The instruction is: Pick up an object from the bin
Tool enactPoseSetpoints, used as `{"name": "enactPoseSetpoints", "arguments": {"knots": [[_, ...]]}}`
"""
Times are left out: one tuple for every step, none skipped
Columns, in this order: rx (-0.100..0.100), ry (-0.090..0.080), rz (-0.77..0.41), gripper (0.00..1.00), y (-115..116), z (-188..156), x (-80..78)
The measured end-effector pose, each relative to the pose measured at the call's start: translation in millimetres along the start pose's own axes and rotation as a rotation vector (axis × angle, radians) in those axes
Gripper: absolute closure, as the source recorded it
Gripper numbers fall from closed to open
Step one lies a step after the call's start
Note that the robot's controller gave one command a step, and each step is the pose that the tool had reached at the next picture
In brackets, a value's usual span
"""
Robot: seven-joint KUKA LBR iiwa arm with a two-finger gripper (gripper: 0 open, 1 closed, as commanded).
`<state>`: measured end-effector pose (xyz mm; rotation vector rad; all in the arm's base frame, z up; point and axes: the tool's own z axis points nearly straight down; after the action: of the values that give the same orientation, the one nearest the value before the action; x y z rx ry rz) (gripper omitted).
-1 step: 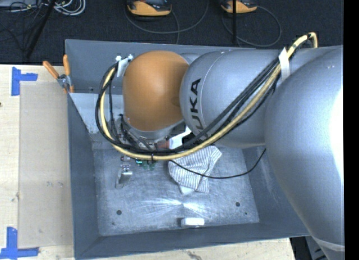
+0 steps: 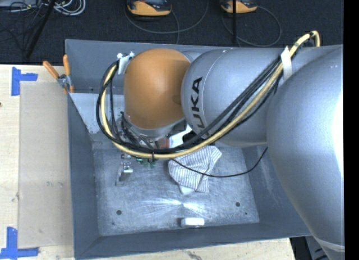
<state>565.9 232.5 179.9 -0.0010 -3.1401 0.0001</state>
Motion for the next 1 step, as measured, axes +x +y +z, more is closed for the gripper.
{"name": "enactPoseSetpoints", "arguments": {"knots": [[-0.001,-0.005,-0.090,0.00,-10.0,38.1,-11.5]]}}
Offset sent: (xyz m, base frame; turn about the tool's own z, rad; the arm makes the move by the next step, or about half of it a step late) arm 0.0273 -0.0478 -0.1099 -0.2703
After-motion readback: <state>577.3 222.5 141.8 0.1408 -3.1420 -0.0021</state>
